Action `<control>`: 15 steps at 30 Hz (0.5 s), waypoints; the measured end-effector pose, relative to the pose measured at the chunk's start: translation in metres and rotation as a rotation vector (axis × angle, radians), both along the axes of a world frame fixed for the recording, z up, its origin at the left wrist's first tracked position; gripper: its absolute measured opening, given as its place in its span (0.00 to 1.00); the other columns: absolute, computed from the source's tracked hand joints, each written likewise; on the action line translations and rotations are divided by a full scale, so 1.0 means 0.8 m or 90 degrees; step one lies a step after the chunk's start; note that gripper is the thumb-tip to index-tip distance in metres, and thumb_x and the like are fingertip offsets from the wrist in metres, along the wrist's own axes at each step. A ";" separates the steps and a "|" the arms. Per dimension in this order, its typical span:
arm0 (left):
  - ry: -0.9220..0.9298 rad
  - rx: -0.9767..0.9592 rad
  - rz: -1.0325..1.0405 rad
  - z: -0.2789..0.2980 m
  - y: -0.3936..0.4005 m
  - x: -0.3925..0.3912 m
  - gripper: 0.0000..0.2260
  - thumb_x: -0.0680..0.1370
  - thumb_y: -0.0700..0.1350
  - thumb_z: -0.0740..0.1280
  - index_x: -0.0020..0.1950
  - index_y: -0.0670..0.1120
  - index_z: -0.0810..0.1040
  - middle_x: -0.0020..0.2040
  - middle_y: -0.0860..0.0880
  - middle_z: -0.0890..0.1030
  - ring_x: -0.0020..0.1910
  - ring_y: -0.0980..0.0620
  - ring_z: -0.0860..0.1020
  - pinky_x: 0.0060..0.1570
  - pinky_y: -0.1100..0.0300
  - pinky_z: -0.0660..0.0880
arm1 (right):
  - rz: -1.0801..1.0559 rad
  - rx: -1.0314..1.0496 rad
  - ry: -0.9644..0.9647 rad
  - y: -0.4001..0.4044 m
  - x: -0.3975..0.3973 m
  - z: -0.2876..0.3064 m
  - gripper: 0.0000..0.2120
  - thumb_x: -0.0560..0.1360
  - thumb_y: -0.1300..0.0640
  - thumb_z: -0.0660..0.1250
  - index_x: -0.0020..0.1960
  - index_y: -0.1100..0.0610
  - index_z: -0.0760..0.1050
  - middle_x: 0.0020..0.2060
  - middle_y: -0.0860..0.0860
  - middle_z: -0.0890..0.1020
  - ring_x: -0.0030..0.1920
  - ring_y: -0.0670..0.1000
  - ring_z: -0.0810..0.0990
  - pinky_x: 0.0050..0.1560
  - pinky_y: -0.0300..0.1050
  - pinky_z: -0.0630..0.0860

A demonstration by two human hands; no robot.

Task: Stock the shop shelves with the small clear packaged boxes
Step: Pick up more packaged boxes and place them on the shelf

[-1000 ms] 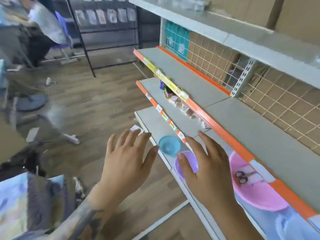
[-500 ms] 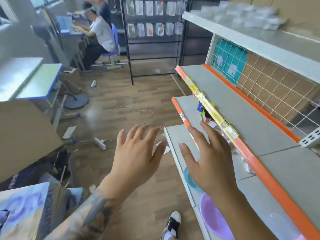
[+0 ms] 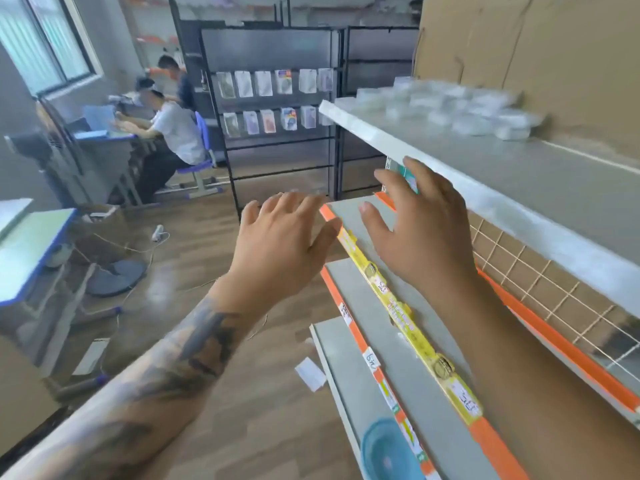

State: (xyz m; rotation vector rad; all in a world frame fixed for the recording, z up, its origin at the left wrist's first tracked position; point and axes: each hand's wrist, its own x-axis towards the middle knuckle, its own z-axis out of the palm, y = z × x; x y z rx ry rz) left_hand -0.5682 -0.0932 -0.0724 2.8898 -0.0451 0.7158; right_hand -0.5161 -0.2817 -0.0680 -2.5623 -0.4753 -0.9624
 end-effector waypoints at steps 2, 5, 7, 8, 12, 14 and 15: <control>-0.016 -0.004 -0.018 0.010 0.002 0.040 0.25 0.82 0.65 0.51 0.72 0.55 0.72 0.69 0.51 0.77 0.69 0.43 0.74 0.70 0.43 0.64 | -0.014 -0.006 0.003 0.002 0.034 0.015 0.23 0.78 0.40 0.61 0.68 0.51 0.75 0.73 0.56 0.72 0.70 0.63 0.71 0.69 0.57 0.67; -0.026 -0.009 -0.056 0.023 0.007 0.105 0.26 0.81 0.66 0.50 0.73 0.55 0.72 0.69 0.51 0.76 0.68 0.43 0.74 0.70 0.43 0.64 | -0.047 -0.009 0.002 0.006 0.081 0.033 0.22 0.79 0.41 0.63 0.68 0.51 0.75 0.73 0.56 0.72 0.69 0.64 0.72 0.68 0.57 0.67; -0.026 -0.015 -0.089 0.029 0.013 0.154 0.27 0.81 0.66 0.50 0.74 0.55 0.71 0.71 0.50 0.75 0.70 0.43 0.72 0.70 0.43 0.63 | -0.076 -0.020 0.011 0.010 0.112 0.041 0.23 0.79 0.41 0.62 0.70 0.50 0.74 0.73 0.56 0.71 0.69 0.63 0.72 0.68 0.57 0.67; -0.035 -0.017 -0.107 0.030 0.016 0.179 0.27 0.81 0.66 0.50 0.74 0.55 0.71 0.72 0.50 0.75 0.70 0.43 0.72 0.70 0.43 0.63 | -0.092 -0.026 0.012 0.013 0.126 0.044 0.23 0.79 0.40 0.62 0.70 0.49 0.74 0.74 0.55 0.71 0.69 0.62 0.72 0.68 0.56 0.67; -0.074 -0.047 -0.184 0.035 0.028 0.286 0.25 0.81 0.65 0.52 0.72 0.55 0.73 0.69 0.51 0.77 0.68 0.43 0.74 0.68 0.43 0.65 | -0.170 -0.048 0.004 0.023 0.190 0.048 0.22 0.80 0.40 0.62 0.70 0.47 0.73 0.74 0.53 0.70 0.70 0.60 0.71 0.69 0.55 0.67; -0.072 -0.063 -0.235 0.037 0.036 0.334 0.25 0.81 0.65 0.52 0.71 0.55 0.73 0.70 0.51 0.77 0.68 0.43 0.74 0.68 0.43 0.66 | -0.214 -0.056 0.014 0.029 0.222 0.052 0.23 0.80 0.39 0.62 0.72 0.47 0.72 0.75 0.53 0.69 0.71 0.60 0.70 0.70 0.55 0.66; -0.071 -0.059 -0.265 0.038 0.041 0.359 0.25 0.81 0.65 0.52 0.71 0.55 0.73 0.70 0.51 0.77 0.68 0.43 0.74 0.68 0.43 0.67 | -0.235 -0.054 0.015 0.033 0.238 0.054 0.23 0.80 0.40 0.62 0.72 0.47 0.72 0.75 0.53 0.69 0.71 0.60 0.71 0.70 0.55 0.66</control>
